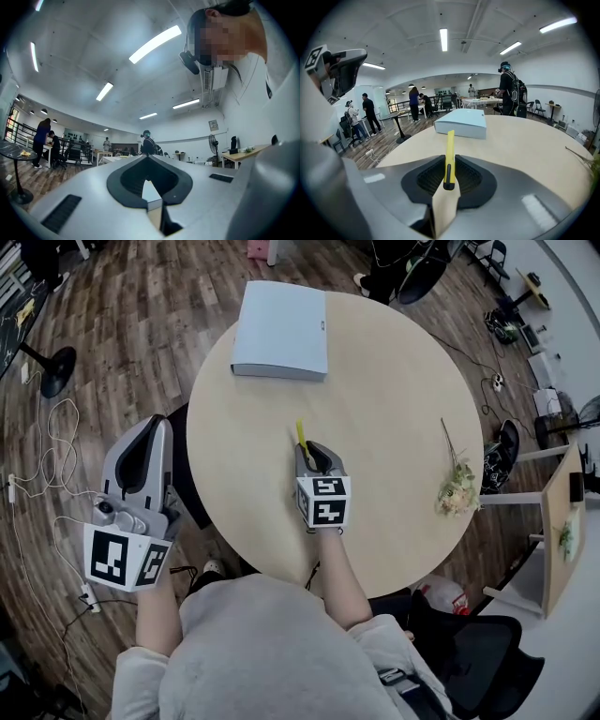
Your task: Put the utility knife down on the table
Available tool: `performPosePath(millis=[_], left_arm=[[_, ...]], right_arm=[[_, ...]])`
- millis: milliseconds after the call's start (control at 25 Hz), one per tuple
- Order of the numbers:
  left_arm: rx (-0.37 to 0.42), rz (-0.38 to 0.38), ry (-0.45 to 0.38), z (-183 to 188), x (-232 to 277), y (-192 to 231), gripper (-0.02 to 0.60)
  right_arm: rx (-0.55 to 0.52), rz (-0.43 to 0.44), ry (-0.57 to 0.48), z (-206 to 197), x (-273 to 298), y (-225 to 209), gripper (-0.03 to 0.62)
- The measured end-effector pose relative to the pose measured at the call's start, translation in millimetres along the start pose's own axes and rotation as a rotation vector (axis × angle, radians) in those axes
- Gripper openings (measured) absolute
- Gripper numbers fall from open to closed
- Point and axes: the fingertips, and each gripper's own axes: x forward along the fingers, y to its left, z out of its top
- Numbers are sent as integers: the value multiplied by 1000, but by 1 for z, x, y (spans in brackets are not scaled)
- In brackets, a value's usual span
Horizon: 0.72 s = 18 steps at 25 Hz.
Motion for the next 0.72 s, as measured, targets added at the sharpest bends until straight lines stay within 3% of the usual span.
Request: performPosePath(millis=[720], left_arm=[[8,54,59,-17,-4,12,8]], right_arm=[[21,-24,180,-54,47,-17,74]])
